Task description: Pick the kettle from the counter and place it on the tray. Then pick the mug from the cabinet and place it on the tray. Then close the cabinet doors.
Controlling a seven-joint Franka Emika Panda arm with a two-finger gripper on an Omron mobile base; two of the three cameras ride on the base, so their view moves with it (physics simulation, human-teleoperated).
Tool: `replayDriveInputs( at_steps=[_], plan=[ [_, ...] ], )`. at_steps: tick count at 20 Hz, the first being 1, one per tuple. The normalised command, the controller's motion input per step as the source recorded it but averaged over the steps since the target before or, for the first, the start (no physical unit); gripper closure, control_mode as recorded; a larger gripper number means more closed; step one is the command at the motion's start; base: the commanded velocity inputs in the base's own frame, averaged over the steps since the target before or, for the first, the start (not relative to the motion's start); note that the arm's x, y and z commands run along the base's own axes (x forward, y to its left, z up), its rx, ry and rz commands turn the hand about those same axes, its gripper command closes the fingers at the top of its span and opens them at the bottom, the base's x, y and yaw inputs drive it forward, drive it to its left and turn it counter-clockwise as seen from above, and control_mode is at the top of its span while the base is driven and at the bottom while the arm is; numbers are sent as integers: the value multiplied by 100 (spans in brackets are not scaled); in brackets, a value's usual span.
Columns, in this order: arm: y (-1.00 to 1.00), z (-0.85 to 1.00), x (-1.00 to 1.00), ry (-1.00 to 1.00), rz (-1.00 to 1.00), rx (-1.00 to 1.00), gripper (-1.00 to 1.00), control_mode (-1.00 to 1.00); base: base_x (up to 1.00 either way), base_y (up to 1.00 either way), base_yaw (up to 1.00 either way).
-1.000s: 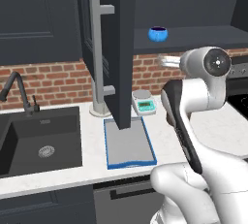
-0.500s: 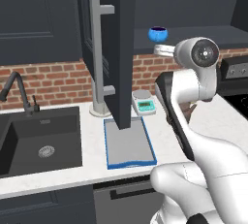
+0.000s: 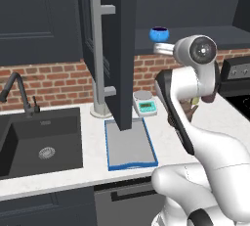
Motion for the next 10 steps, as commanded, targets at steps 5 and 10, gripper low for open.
replayDriveInputs(
  at_steps=[5,10],
  plan=[
    [0,0,25,0,0,0,-100,-100,0,0,0],
    [0,0,24,3,0,0,-100,-100,0,0,0]
  ],
)
